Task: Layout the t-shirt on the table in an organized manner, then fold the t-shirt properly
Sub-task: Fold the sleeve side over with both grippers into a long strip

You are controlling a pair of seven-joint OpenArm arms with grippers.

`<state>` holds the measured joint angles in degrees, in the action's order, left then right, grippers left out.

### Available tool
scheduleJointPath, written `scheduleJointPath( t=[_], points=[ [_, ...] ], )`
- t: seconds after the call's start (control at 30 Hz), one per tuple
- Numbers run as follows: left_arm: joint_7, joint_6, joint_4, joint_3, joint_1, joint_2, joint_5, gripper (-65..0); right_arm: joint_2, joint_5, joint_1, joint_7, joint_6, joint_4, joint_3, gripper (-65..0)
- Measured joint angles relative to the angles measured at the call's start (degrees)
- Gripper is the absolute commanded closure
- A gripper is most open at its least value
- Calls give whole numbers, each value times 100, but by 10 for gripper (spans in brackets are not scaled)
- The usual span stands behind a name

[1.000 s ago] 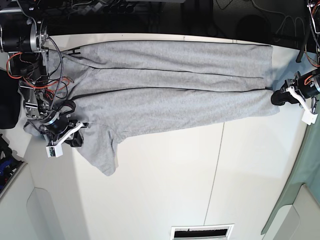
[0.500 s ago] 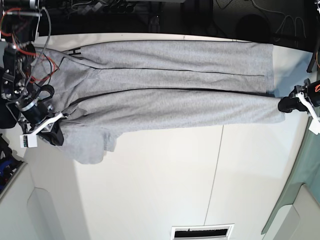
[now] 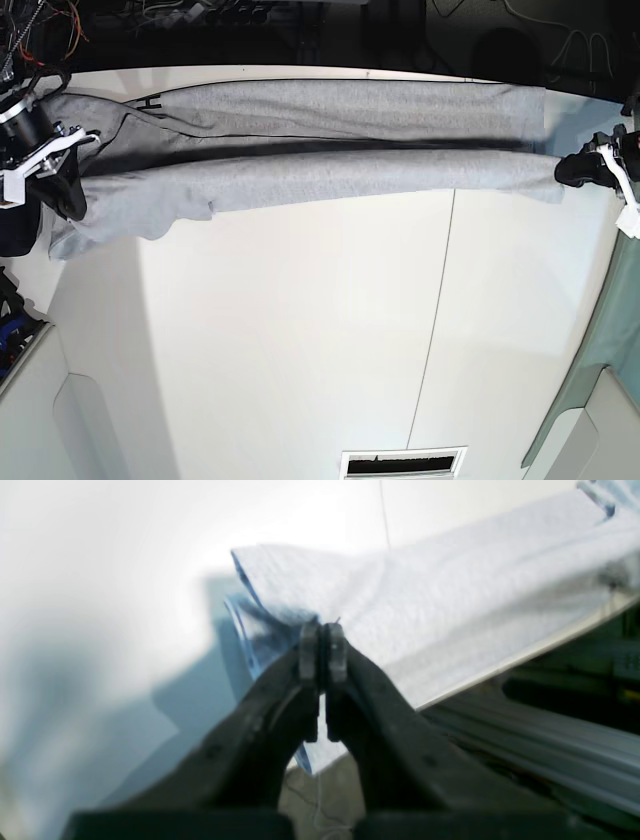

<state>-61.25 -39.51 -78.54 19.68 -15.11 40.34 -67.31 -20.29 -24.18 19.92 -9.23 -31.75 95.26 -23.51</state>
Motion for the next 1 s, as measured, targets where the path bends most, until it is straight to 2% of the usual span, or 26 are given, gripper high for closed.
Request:
scheduleJointPath(
  t=[0.13,0.2,0.33,0.4,0.47,0.6,0.73,0.83,1.0],
  points=[
    [-2,0,0,-2,-188,-2,9,-2,44,2,295,-28,0,-24,2,0],
    [-4,0,0,-2,-225,-4,17,-69,44,-9,315,-26,2,-129,2,0],
    [-2,2,-9,0,-367,-17,39,-218,44,-13,343,-149,2,-372,2,-248],
    [-4,2,-9,0,-409,-68,50,-311,44,-85,361,-243,26,-428,0,-294],
    [9,2,-9,0,-387,-149,57,-351,44,-345,376,-238,24,-426,2,-293],
    [195,2,-9,267,-341,-393,94,-351,44,-481,323,-236,24,-420,2,-293],
    [820,4,-9,833,-326,-776,763,-351,48,-507,214,-247,26,-411,0,-293],
    [966,22,83,918,-328,-942,1084,-354,166,-540,-15,-240,48,-411,-2,-293],
    [1161,24,450,920,-275,-1211,1051,-383,525,-544,-214,-378,46,-409,0,-293]
  ],
)
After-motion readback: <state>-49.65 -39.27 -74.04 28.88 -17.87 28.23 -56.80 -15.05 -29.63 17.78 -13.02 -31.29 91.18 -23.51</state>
